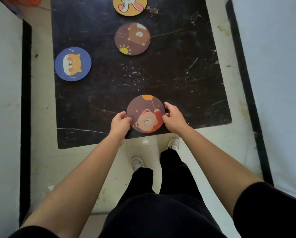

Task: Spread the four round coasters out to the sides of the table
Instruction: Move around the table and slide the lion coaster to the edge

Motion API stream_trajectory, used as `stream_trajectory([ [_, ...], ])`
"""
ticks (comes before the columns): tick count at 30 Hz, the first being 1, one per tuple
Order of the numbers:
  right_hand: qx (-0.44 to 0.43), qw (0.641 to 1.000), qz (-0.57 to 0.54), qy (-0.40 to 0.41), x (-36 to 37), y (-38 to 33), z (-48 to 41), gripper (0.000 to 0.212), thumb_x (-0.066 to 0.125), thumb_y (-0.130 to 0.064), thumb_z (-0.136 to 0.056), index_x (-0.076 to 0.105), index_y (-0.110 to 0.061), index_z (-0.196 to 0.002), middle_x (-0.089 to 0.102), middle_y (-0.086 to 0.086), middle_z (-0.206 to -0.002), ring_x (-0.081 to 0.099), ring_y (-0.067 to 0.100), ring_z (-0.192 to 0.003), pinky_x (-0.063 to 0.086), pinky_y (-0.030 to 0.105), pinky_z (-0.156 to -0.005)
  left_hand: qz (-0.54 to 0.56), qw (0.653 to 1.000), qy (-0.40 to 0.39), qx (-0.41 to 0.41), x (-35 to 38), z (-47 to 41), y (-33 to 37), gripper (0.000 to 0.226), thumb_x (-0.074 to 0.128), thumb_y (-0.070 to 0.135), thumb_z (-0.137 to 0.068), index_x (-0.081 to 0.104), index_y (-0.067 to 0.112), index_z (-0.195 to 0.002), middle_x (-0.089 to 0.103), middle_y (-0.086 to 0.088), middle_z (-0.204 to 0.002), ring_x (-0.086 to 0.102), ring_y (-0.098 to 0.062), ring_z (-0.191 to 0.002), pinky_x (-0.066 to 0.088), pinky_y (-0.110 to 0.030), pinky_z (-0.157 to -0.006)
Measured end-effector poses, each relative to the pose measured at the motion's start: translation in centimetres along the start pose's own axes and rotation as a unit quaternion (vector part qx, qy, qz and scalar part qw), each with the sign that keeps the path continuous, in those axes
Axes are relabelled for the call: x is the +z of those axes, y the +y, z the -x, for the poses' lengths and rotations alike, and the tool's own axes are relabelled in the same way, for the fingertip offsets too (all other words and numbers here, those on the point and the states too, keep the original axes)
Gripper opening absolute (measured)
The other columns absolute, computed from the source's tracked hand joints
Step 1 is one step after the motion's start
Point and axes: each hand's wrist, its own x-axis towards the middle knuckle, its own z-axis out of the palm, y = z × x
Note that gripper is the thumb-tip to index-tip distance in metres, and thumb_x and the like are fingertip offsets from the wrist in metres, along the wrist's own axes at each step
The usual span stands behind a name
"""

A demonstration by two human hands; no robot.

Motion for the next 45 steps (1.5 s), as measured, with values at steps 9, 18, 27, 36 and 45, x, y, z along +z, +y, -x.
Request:
stream_trajectory([
  [9, 0.003, 0.999, 0.033, -0.012, 0.8, 1.7, 0.7, 0.058, 0.045, -0.007, -0.095, 0.035, -0.015, -0.151, 0.039, 0.008, -0.139, 0.062, 0.018, -0.099, 0.048, 0.031, -0.095, 0.012, 0.999, -0.004, 0.033, 0.1, -0.7, 0.4, 0.051, 0.052, 0.005, -0.094, 0.042, 0.016, -0.142, 0.052, -0.001, -0.139, 0.052, -0.01, -0.104, 0.046, -0.017, -0.064],
  [18, 0.057, 0.996, 0.035, 0.064, 1.4, 1.9, 0.4, 0.055, 0.057, -0.018, -0.089, 0.044, -0.02, -0.142, 0.051, 0.004, -0.124, 0.059, 0.022, -0.101, 0.051, 0.037, -0.089, 0.053, 0.998, 0.036, -0.025, -0.5, 0.2, -1.2, 0.054, 0.06, 0.014, -0.09, 0.042, 0.017, -0.141, 0.053, -0.003, -0.131, 0.052, -0.013, -0.101, 0.052, -0.032, -0.081],
  [27, 0.041, 0.998, 0.028, 0.024, 2.9, 1.6, 0.7, 0.061, 0.059, -0.019, -0.089, 0.038, -0.02, -0.147, 0.042, 0.009, -0.128, 0.062, 0.024, -0.097, 0.052, 0.037, -0.092, 0.037, 0.999, -0.02, -0.01, -0.4, -1.0, -0.8, 0.059, 0.057, 0.006, -0.088, 0.039, 0.017, -0.144, 0.051, 0.007, -0.11, 0.053, -0.014, -0.1, 0.053, -0.031, -0.079],
  [36, 0.035, 0.993, 0.107, 0.02, 2.5, 1.1, 1.6, 0.058, 0.057, -0.029, -0.091, 0.036, -0.024, -0.145, 0.046, 0.01, -0.134, 0.058, 0.027, -0.109, 0.052, 0.042, -0.091, -0.084, 0.995, -0.016, 0.054, -0.7, -0.3, -0.9, 0.057, 0.057, 0.021, -0.092, 0.036, 0.019, -0.145, 0.05, -0.004, -0.137, 0.053, -0.012, -0.101, 0.049, -0.02, -0.062],
  [45, -0.143, 0.908, 0.278, 0.28, -7.1, -5.5, 3.9, 0.066, 0.036, -0.057, -0.097, 0.018, -0.028, -0.153, 0.022, 0.01, -0.161, 0.029, 0.031, -0.145, 0.029, 0.049, -0.113, -0.405, 0.796, 0.125, 0.433, -2.8, 4.6, 8.7, 0.059, 0.037, 0.046, -0.097, 0.029, 0.017, -0.148, 0.022, -0.013, -0.159, 0.018, -0.03, -0.145, 0.022, -0.051, -0.113],
])
